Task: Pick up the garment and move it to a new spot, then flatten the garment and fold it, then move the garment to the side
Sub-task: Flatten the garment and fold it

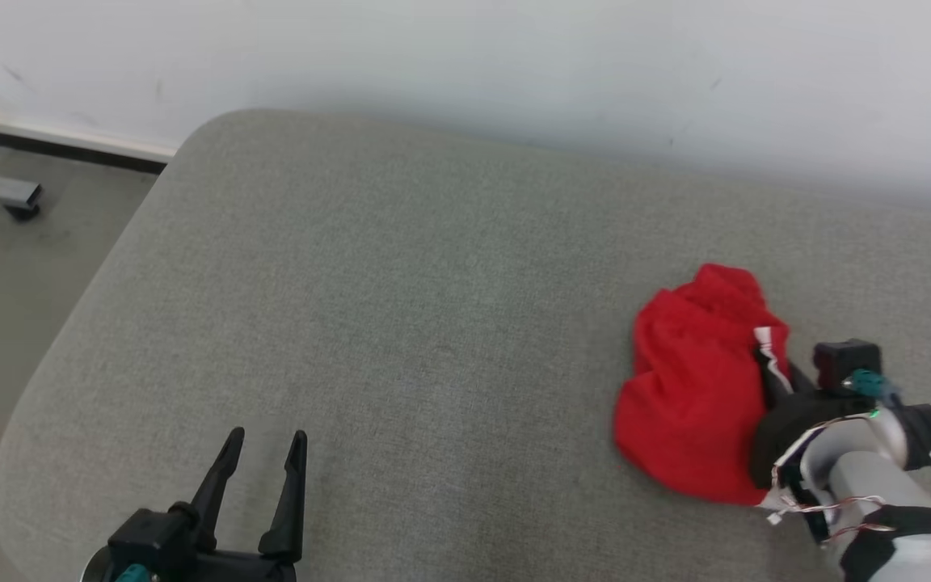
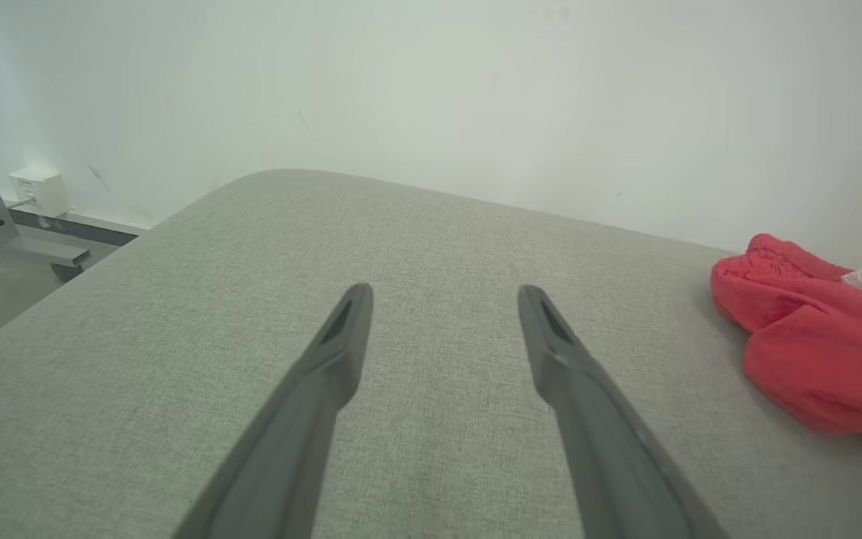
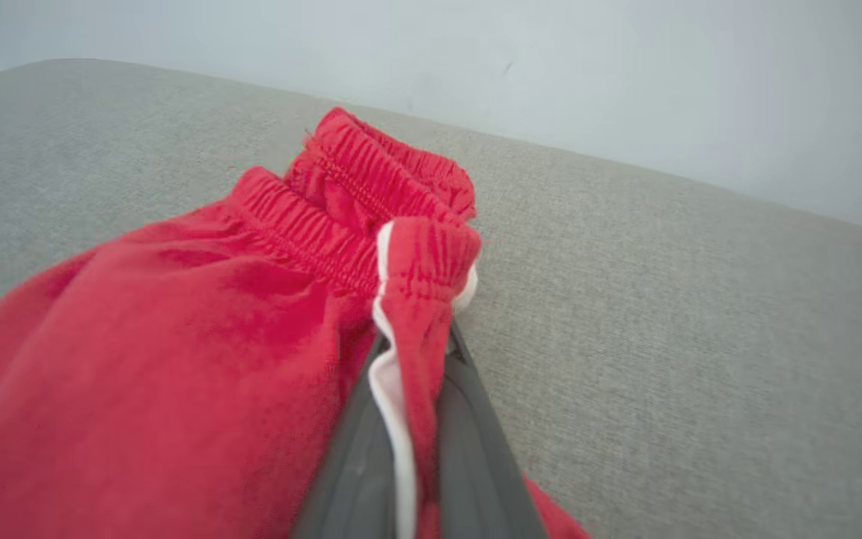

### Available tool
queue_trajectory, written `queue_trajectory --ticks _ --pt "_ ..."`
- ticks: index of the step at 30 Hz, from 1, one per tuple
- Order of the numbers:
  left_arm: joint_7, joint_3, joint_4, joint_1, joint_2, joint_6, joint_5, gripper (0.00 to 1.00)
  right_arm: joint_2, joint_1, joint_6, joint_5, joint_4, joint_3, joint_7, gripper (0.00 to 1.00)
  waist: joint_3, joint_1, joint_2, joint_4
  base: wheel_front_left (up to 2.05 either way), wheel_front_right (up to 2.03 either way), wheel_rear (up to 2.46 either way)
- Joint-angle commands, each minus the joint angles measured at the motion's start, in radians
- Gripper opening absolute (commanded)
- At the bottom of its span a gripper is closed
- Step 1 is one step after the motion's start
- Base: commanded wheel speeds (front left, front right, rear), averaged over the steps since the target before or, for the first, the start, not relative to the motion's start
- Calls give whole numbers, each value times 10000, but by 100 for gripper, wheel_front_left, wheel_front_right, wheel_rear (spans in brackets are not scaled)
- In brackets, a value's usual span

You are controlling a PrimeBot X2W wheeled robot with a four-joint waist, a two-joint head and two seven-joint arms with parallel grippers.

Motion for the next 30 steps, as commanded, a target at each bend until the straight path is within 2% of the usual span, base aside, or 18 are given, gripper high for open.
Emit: queue_trajectory --ticks 1,4,8,14,15,23,24,25,30 --pt "-6 19 6 167 -14 17 146 100 -307 -37 -29 103 -41 -79 -120 0 -428 1 -1 -308 0 0 0" --pt "-6 -11 -7 321 -72 17 176 100 -607 -140 -29 136 -350 -76 -220 0 -706 1 -1 -440 0 0 0" --pt "-6 38 -23 517 -160 17 204 100 -632 -42 -29 5 -1242 340 -246 0 -1069 1 -1 -555 0 0 0" --pt "-6 99 -54 674 -278 17 200 100 4 591 -29 -302 -2139 1440 -236 0 -1241 1 -1 -457 0 0 0" --pt "-6 99 -54 674 -278 17 200 100 4 591 -29 -302 -2139 1440 -236 0 -1241 1 -1 -457 0 0 0" --pt "-6 149 -1 854 -373 16 175 100 1265 1501 -29 26 -2084 2579 -238 0 -1210 1 -1 -142 0 0 0" --pt "-6 164 14 866 -375 16 177 100 1352 1585 -29 39 -2060 2648 -239 45 -1200 1 -1 -114 0 0 0" --pt "-6 156 20 863 -382 16 181 100 1416 1663 -29 63 -2043 2730 -239 100 -1189 1 -1 -82 0 0 0" --pt "-6 300 41 859 -386 16 191 100 1556 1915 -29 329 -2340 2822 -239 100 -1190 1 -1 -180 0 0 0"
